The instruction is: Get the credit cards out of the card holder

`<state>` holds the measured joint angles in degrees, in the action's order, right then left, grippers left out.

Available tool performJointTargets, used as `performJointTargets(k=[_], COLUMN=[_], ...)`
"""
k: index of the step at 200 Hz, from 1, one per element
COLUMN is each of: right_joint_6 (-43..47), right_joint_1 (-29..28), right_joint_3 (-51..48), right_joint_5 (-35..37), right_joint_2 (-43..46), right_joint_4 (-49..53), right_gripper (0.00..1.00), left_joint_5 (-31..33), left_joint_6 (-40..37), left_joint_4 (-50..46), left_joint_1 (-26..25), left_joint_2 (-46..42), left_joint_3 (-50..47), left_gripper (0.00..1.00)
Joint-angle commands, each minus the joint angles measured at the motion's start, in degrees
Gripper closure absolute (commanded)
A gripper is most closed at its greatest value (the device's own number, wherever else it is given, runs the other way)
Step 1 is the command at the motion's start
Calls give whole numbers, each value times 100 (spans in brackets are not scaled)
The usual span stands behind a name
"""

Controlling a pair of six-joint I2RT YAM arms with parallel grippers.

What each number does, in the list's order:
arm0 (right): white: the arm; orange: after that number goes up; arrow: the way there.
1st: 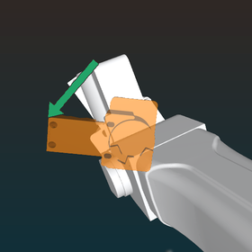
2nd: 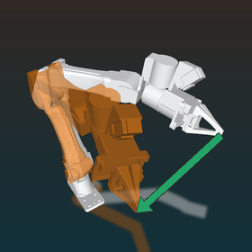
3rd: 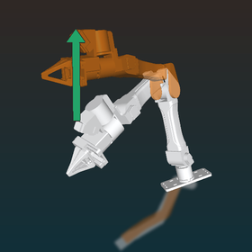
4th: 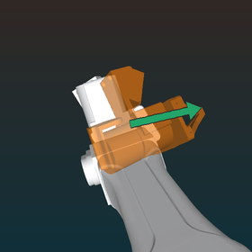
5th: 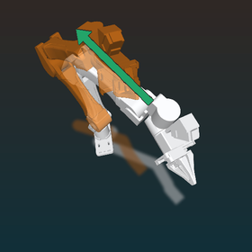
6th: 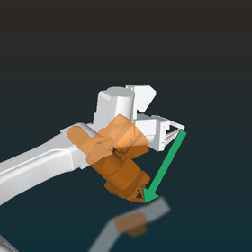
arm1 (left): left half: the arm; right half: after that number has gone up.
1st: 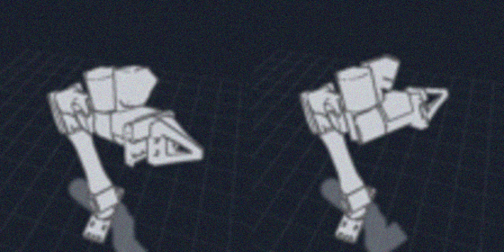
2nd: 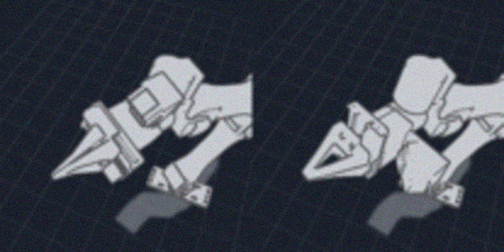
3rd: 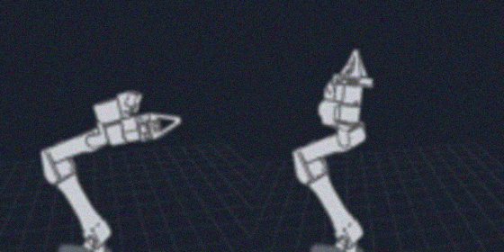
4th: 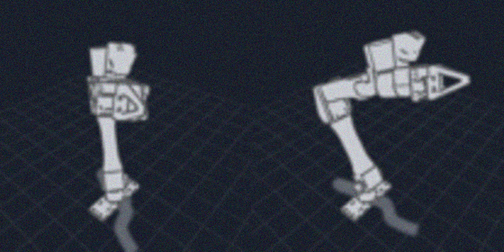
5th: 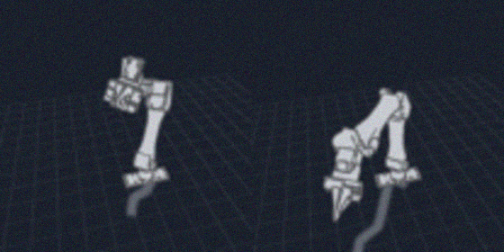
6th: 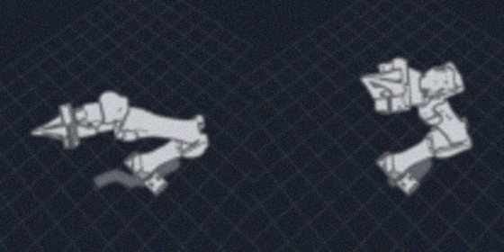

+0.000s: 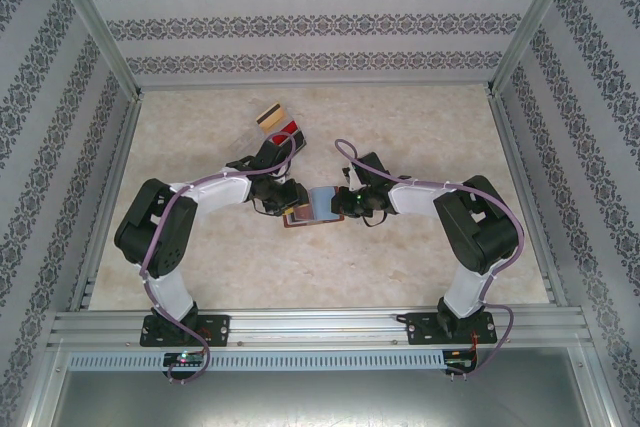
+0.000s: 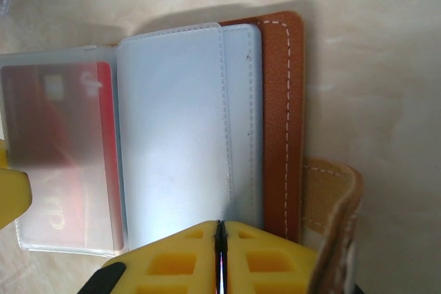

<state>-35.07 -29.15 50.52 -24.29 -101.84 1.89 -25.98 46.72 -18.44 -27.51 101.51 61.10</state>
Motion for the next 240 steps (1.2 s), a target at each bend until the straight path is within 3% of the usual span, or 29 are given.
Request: performJointTargets(k=[1,46,92,142,189,240], right_joint_6=[-13,-26,-28,93,201,225], right_joint_1=[-45,-20,6,-103,-267,-471], right_joint_3=[72,7,-172,-379,-268,54], right_joint_5=[193,116,194,875,918,812], right_joint_2=[-71,330,843,1306,1305,910], right_joint_4=[180,76,-65,32,96,151], right_gripper=[87,86,83,85,86,87], left_joint_5=[-194,-918,-1145,-875,-702,-94], left_joint_6=[-172,35,199,344,377,234], left_joint_4=[210,992,1334,1429,1458,1143], left_joint_1=[19,-9,-148,-175,-152,-20], left_joint_2=[-272,-120,227,425,304,-287], left_joint_3=[12,-34,158,78,-9,-284], left_gripper=[62,59,57,61,64,64])
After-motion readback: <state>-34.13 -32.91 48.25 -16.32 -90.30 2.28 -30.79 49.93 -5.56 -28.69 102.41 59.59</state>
